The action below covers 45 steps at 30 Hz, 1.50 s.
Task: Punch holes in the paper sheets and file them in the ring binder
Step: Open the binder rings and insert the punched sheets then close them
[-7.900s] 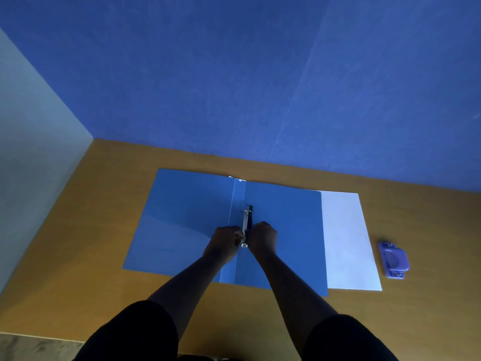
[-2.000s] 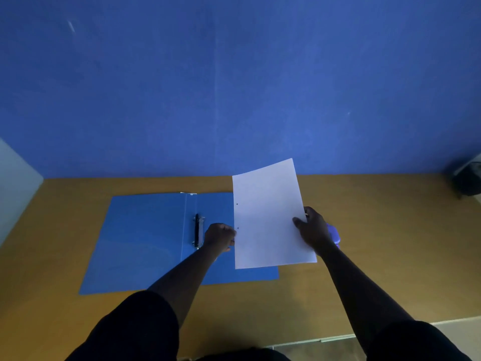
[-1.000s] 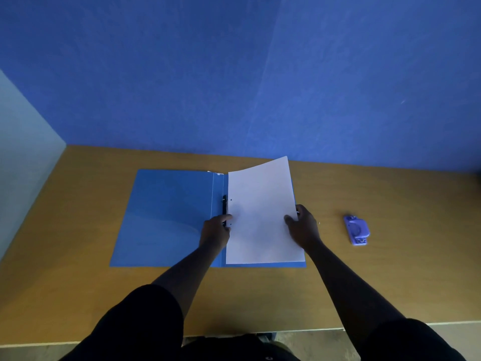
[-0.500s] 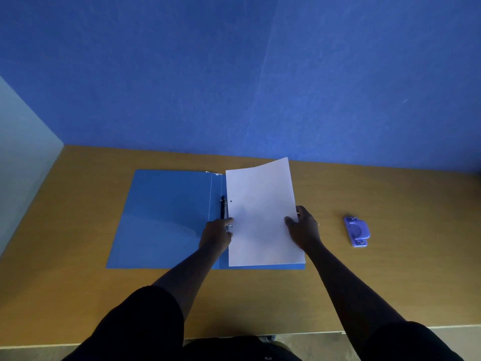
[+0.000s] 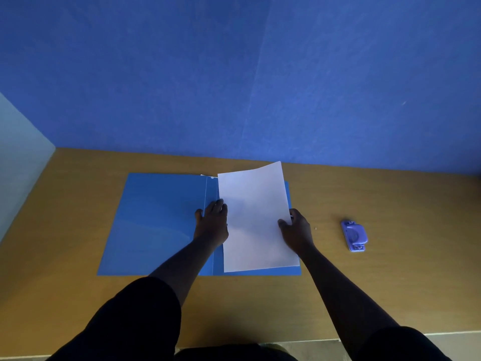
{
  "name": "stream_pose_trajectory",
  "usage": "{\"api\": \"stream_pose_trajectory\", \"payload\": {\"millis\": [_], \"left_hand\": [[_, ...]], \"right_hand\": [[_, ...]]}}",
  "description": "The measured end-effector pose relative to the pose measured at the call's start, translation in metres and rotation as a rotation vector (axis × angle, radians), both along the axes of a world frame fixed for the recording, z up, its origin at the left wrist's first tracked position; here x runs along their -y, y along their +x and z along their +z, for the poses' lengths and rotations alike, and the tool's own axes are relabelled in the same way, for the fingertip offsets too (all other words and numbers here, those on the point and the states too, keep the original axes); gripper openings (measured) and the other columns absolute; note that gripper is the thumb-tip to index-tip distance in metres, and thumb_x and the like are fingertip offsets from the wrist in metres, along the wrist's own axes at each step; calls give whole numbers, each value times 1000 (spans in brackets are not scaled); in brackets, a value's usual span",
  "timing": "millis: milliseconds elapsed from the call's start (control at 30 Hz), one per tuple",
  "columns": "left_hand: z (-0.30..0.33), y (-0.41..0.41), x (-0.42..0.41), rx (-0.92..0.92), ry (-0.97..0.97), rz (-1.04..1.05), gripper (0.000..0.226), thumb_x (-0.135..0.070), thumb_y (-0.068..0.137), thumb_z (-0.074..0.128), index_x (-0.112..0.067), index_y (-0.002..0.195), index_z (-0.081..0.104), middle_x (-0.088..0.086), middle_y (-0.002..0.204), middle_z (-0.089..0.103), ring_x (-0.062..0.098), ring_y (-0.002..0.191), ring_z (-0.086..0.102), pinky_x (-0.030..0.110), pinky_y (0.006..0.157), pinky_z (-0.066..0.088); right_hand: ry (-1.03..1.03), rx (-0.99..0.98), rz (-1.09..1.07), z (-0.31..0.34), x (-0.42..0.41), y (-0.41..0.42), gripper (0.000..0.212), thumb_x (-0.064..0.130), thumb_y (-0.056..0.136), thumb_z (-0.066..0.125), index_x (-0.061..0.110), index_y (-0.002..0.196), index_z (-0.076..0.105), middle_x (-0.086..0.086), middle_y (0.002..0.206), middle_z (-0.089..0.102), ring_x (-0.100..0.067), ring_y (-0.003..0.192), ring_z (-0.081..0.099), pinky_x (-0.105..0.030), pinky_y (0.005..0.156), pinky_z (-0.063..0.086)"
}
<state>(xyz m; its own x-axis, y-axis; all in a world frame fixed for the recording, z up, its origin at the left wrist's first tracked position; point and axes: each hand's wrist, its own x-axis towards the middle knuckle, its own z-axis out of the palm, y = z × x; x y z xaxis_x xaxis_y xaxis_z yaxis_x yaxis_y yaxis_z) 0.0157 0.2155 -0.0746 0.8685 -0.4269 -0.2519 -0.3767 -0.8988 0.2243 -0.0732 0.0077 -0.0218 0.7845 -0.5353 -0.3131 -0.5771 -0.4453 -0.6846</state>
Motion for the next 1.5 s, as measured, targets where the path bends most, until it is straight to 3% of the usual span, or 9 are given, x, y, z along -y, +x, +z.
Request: {"api": "stream_pose_trajectory", "payload": {"millis": [167,367,633,767,1000,1100,1200,1333,1500], "left_hand": [[-2,9,0,-37,14,-81,62,-22,97,47,-23,152,20,-1,163,10,18,149,9,52,112,17],[-4,18,7,-94,19,-106,52,-26,96,46,-30,147,35,2,162,15,17,149,9,53,112,16],[0,20,-5,40,-281,205,38,-11,87,49,-20,124,57,2,129,52,25,123,47,42,98,30],[-4,20,-19,-122,-337,347,39,-10,89,47,-13,127,55,11,125,56,29,116,54,40,96,44],[-2,9,-26,-334,-492,525,39,-4,86,45,-4,123,58,10,116,63,17,82,57,18,56,43],[1,7,-21,-340,-445,537,15,0,80,47,-11,77,56,1,79,53,14,64,44,15,45,25],[6,8,-14,-354,-377,530,32,4,71,46,-14,51,28,1,52,32,14,47,29,24,40,19],[-2,12,-13,-422,-376,620,29,2,74,50,-12,51,41,2,50,47,22,54,54,22,47,35],[-2,13,-14,-415,-335,587,36,0,83,51,-14,52,39,-1,54,43,12,51,44,21,44,32]], "right_hand": [[12,-11,-10,-1,4,0,27,15,93,56,11,119,56,1,104,62,-17,88,59,-18,58,42],[30,-62,-12,-10,8,-2,26,18,92,56,13,118,55,2,103,63,-13,82,60,-18,55,43],[20,-134,-33,-28,8,3,30,16,92,57,10,121,55,-2,105,63,-18,87,58,-27,67,45],[-6,-206,-50,-33,14,2,37,13,89,55,8,125,55,-9,117,66,-19,87,57,-23,62,42],[-100,-360,-30,-36,24,1,45,12,83,50,7,128,53,-12,126,63,-30,106,62,-28,79,49],[-200,-354,-25,-30,14,4,46,9,82,47,10,128,51,-11,125,63,-30,105,62,-32,79,51],[-226,-280,74,-25,-8,13,42,10,83,46,16,123,54,-10,116,67,-29,101,64,-34,82,53],[-219,-192,329,-29,-44,24,31,17,89,50,21,119,57,-5,114,68,-23,105,65,-30,85,51],[-389,-195,610,-40,-73,31,43,25,95,52,18,137,48,-5,137,53,-25,124,52,-40,103,42]]}}
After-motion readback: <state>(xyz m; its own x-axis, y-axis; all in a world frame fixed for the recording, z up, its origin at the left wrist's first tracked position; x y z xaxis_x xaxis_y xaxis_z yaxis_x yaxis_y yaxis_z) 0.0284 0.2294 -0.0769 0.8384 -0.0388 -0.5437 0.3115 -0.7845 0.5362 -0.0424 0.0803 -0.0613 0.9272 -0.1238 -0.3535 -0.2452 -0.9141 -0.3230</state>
